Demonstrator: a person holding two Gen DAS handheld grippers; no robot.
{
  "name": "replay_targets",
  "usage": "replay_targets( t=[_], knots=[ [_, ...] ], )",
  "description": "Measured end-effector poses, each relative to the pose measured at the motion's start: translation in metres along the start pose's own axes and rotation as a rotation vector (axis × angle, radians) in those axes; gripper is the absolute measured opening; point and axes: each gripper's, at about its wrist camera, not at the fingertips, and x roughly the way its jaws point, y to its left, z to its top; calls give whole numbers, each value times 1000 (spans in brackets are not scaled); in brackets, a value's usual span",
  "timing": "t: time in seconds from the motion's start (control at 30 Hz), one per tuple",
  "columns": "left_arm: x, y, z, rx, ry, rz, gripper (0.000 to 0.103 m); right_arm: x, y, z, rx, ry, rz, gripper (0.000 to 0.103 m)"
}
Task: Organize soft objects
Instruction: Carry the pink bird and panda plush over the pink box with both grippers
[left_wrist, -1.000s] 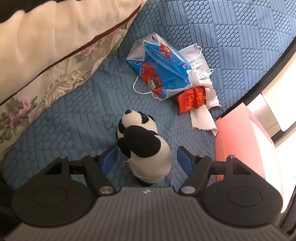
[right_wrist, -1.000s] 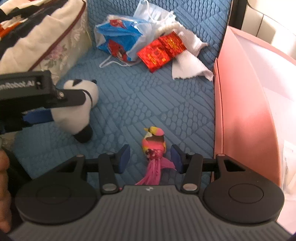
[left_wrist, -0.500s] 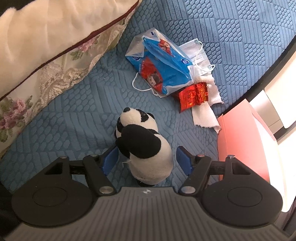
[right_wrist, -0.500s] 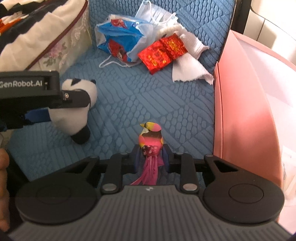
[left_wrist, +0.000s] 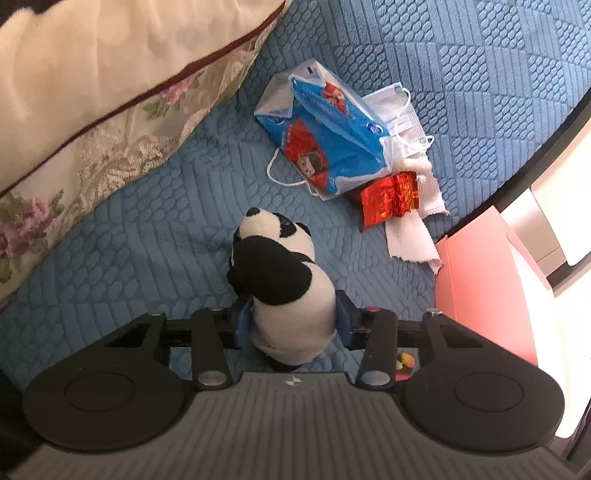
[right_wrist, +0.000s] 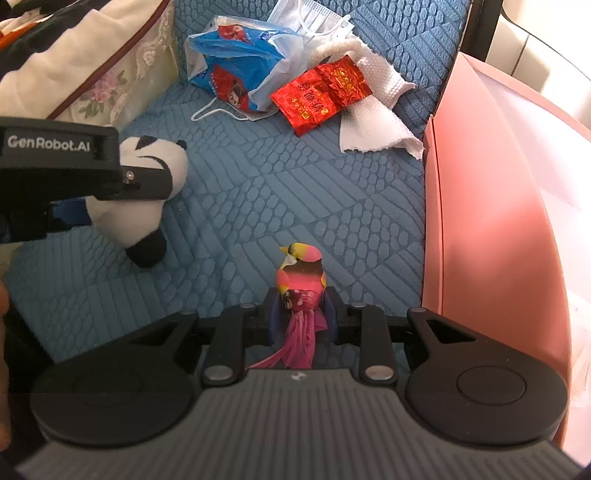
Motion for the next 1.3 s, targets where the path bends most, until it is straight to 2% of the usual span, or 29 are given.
replay_targets(
  t=[0.33,0.5,0.7,0.8,1.3],
  knots=[
    [-23,1,0,12,-16,-44,48,-19,-3,0,27,-33,-7,29],
    [-36,-1,0,26,24,-98,48,-31,-11,-1,82,-26,22,29],
    [-58,-12,-3,91,22,-94,48,-55,-13,-2,99,-40,41,29],
    [-67,-20,-6,142,61,-90,48,-69,-15,-3,100,-58,52,29],
    [-114,-71,-9,178,43,-102,48,-127,-49,4,161,-143,95,29]
  ],
)
